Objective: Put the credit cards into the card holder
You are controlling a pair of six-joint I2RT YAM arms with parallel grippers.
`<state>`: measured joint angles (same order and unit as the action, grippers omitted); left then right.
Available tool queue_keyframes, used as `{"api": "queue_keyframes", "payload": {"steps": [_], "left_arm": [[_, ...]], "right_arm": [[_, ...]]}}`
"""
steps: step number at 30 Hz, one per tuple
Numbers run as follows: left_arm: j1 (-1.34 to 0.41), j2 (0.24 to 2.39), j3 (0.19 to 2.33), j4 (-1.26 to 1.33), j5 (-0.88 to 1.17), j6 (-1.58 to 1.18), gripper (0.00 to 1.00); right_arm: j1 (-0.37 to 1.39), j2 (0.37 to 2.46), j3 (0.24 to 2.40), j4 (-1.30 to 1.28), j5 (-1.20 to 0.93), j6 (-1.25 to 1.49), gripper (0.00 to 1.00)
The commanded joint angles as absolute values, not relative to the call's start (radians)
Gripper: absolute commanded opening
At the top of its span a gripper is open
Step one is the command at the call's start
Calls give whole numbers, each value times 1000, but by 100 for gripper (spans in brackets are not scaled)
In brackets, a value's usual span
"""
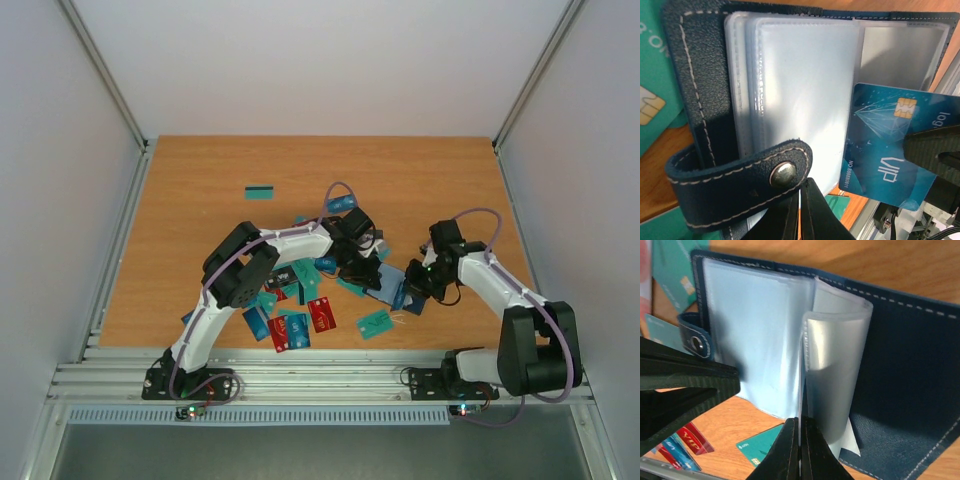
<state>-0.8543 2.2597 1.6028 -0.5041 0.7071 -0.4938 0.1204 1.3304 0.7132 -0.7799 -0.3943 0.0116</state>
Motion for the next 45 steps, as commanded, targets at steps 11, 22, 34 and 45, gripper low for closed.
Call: {"api": "queue_keyframes", "payload": {"steps": [11,22,34,45], "left_arm": [[-853,2269,1634,-610,640,-466,4],[-851,2275,1641,-641,632,-456,4],[-832,2250,1653,-669,605,-464,4],[-825,2242,1713,-700,618,-468,5]], "right_arm": [[34,1261,622,-628,-505,-31,1],[-44,1329,600,-529,-652,-47,1],[-63,1279,611,-569,-643,-68,1],[-91,1324,593,-475,-629,-48,1]]}}
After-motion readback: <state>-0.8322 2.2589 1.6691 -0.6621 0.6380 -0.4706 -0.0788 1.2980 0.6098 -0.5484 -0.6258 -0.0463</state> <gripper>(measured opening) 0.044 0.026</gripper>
